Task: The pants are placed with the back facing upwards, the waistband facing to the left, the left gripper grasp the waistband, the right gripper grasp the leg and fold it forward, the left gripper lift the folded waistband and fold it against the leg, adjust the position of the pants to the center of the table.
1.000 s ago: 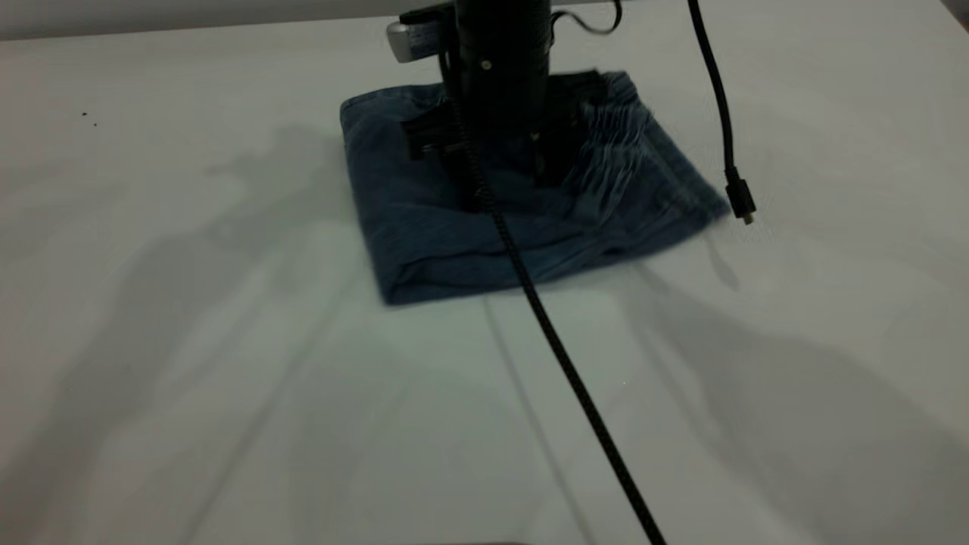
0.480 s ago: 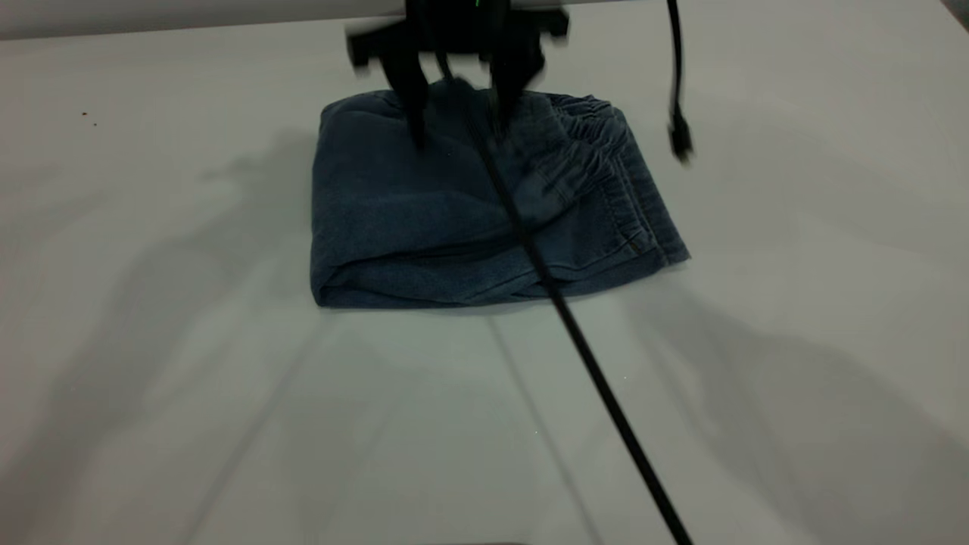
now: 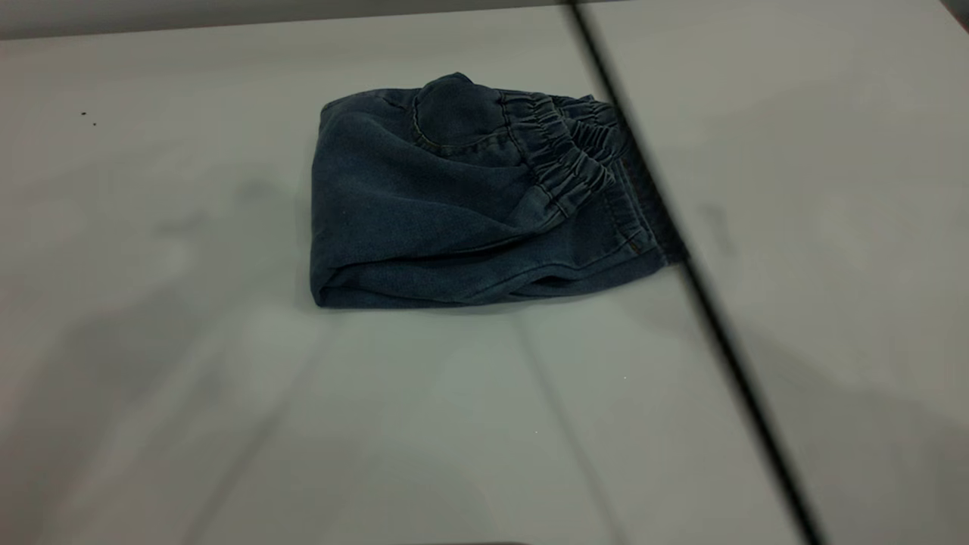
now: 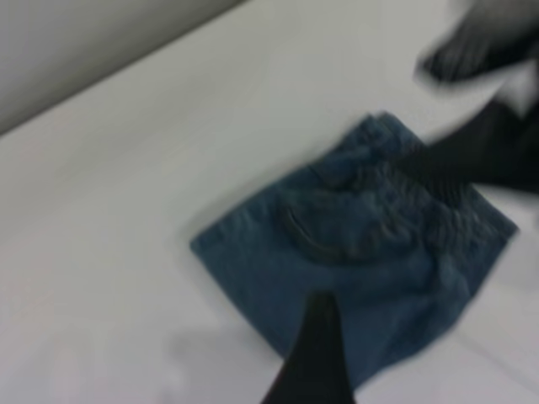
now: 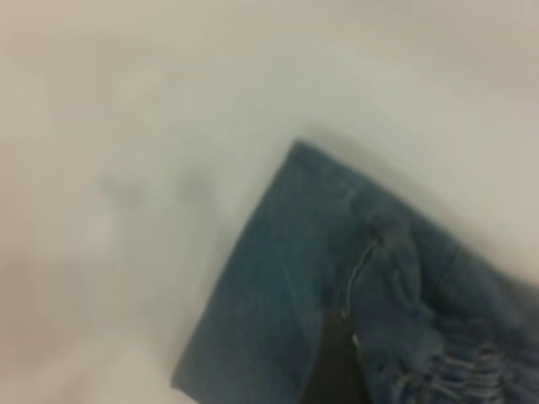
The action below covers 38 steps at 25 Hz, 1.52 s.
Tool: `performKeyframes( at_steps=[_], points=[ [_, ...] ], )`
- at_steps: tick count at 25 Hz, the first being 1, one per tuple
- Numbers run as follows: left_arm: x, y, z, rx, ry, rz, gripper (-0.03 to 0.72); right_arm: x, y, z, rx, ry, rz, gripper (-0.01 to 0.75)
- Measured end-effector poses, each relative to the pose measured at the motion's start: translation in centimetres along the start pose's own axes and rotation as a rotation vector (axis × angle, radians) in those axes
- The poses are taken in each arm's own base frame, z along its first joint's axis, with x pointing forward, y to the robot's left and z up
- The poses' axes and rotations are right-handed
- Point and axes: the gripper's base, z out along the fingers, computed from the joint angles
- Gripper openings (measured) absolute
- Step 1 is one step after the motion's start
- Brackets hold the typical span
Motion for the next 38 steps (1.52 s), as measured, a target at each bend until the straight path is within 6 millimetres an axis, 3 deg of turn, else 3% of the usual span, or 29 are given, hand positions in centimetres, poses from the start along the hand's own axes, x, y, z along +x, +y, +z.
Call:
performKeyframes(
  at_steps=[5, 9, 12, 18, 21, 24, 33, 38],
  points=[
    [1.0, -1.1, -3.8, 0.001, 0.056, 0.023, 0.59, -0.5, 1.1, -9.3, -0.011, -0.141, -0.04, 0.469],
    [1.8, -1.5, -7.3, -0.073, 0.064, 0.025, 0.59, 1.3, 1.5, -14.3, -0.011, -0.164, -0.069, 0.469],
    [2.1, -1.8, -9.9, -0.131, 0.014, 0.015, 0.59, 3.5, 1.5, -16.4, -0.006, -0.131, -0.066, 0.469],
    [3.4, -2.9, -14.2, -0.181, -0.079, -0.024, 0.59, 9.2, 1.1, -18.3, 0.009, -0.017, -0.063, 0.469],
    [5.2, -3.7, -15.8, -0.183, -0.101, -0.034, 0.59, 12.5, 0.9, -18.8, 0.016, 0.038, -0.059, 0.469],
    [7.8, -4.2, -16.1, -0.179, -0.078, -0.046, 0.59, 16.0, 0.6, -19.2, 0.021, 0.091, -0.054, 0.469],
    [18.1, -4.9, -12.6, -0.155, 0.127, -0.13, 0.59, 27.0, -0.5, -19.4, 0.041, 0.215, -0.046, 0.468],
    [23.2, -5.1, -10.2, -0.142, 0.25, -0.163, 0.59, 32.0, -1.2, -19.7, 0.075, 0.223, -0.03, 0.468]
  ],
)
